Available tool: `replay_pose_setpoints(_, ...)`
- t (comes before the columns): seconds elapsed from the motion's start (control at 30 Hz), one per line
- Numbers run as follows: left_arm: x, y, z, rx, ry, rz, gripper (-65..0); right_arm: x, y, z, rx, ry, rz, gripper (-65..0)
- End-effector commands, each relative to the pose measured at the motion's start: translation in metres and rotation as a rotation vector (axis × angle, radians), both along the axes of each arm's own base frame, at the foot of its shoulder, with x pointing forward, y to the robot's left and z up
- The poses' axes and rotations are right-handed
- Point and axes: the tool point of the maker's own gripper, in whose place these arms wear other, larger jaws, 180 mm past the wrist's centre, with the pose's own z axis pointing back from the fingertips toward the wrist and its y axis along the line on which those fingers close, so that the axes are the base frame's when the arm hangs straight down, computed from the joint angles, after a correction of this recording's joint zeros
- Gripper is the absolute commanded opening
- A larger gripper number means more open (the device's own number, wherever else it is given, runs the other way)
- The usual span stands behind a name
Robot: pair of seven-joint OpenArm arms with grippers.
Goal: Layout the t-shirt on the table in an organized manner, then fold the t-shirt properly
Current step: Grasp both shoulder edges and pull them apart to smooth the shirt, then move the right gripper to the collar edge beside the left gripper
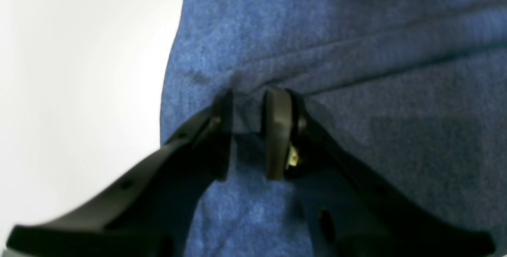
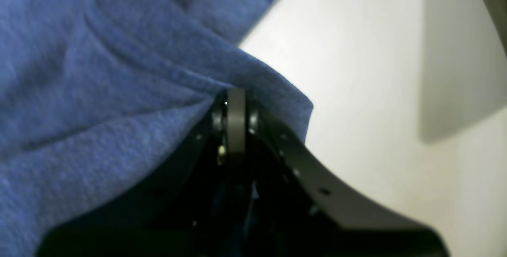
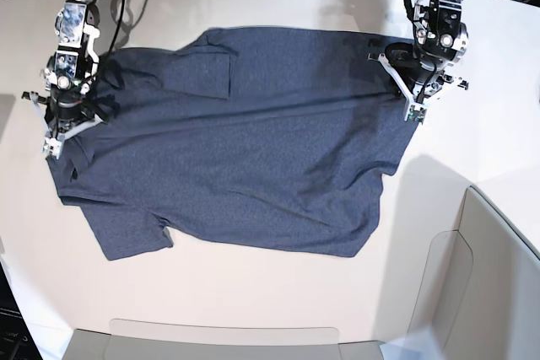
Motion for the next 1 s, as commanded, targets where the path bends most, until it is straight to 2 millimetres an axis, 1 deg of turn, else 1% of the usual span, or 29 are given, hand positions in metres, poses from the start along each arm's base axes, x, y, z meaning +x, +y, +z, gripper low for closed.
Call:
replay_pose_setpoints(0.0, -0.01, 0.01, -0.006, 0.034, 0.054, 0.018, -51.9, -0.004, 0.014, -0.013, 0.071, 0.049, 0.01, -65.0)
replay_pose_setpoints(0.07, -0.01, 0.007, -0.008, 0.029, 0.057, 0.014, -51.9, -0.002, 0.019, -0.014, 0.085, 0.044, 0.01, -65.0)
replay_pose_setpoints(0.13, -0.01, 0.005, -0.008, 0.026, 0.058, 0.011, -51.9, 0.001, 0.022, -0.008, 0.09, 0.038, 0.013, -65.0)
replay_pose_setpoints(0.17, -0.012, 0.005, -0.008, 0.026, 0.062, 0.009, -51.9, 0.002, 0.023, -0.002, 0.086, 0.028, 0.019, -65.0)
replay_pose_setpoints(0.2, -0.012, 0.004, -0.008, 0.025, 0.059, 0.008, -51.9, 0.005, 0.024, 0.008, 0.079, 0.004, 0.025, -65.0)
replay_pose_setpoints(0.23, -0.01, 0.003, -0.005, 0.023, 0.048, 0.006, -51.8, 0.004, 0.025, 0.013, 0.073, -0.007, 0.03, -65.0)
replay_pose_setpoints(0.27, -0.008, 0.003, -0.001, 0.022, 0.034, 0.006, -51.8, 0.003, 0.025, 0.023, 0.063, -0.029, 0.032, -65.0)
replay_pose_setpoints(0.33, -0.001, -0.008, 0.013, 0.001, -0.014, -0.001, -51.6, 0.005, 0.028, 0.048, 0.04, -0.092, 0.053, -65.0)
replay_pose_setpoints(0.37, -0.001, -0.012, 0.021, -0.01, -0.035, 0.002, -50.9, 0.005, 0.031, 0.06, 0.027, -0.123, 0.064, -63.0)
replay_pose_setpoints(0.4, 0.0, -0.016, 0.029, -0.019, -0.06, 0.007, -49.2, 0.005, 0.033, 0.071, 0.016, -0.151, 0.073, -59.8)
replay_pose_setpoints(0.43, 0.004, -0.024, 0.038, -0.038, -0.09, 0.007, -46.4, 0.004, 0.036, 0.084, 0.004, -0.183, 0.083, -56.6)
replay_pose_setpoints(0.5, 0.004, -0.032, 0.047, -0.048, -0.097, -0.003, -41.0, 0.002, 0.047, 0.1, 0.005, -0.231, 0.099, -53.2)
replay_pose_setpoints(0.53, 0.004, -0.039, 0.051, -0.054, -0.1, -0.019, -38.4, -0.001, 0.053, 0.107, 0.012, -0.255, 0.101, -52.5)
replay_pose_setpoints(0.57, 0.004, -0.045, 0.053, -0.061, -0.101, -0.036, -37.1, -0.003, 0.059, 0.114, 0.017, -0.278, 0.105, -52.3)
replay_pose_setpoints(0.63, 0.003, -0.054, 0.055, -0.07, -0.098, -0.055, -36.7, -0.013, 0.069, 0.125, 0.023, -0.307, 0.115, -52.3)
replay_pose_setpoints(0.67, 0.002, -0.057, 0.055, -0.075, -0.098, -0.061, -36.7, -0.02, 0.076, 0.124, 0.035, -0.305, 0.121, -52.3)
replay_pose_setpoints(0.7, 0.002, -0.059, 0.055, -0.078, -0.097, -0.065, -36.7, -0.026, 0.082, 0.119, 0.052, -0.295, 0.123, -52.3)
replay_pose_setpoints(0.73, 0.002, -0.059, 0.054, -0.078, -0.095, -0.066, -36.7, -0.03, 0.092, 0.11, 0.087, -0.278, 0.127, -52.3)
replay_pose_setpoints(0.8, 0.0, -0.059, 0.053, -0.078, -0.088, -0.066, -36.7, -0.04, 0.106, 0.096, 0.139, -0.243, 0.137, -52.3)
replay_pose_setpoints(0.87, -0.002, -0.059, 0.051, -0.08, -0.087, -0.066, -36.7, -0.053, 0.13, 0.077, 0.213, -0.197, 0.172, -52.3)
replay_pose_setpoints(0.97, -0.006, -0.058, 0.049, -0.077, -0.079, -0.066, -36.7, -0.062, 0.163, 0.066, 0.295, -0.161, 0.234, -52.3)
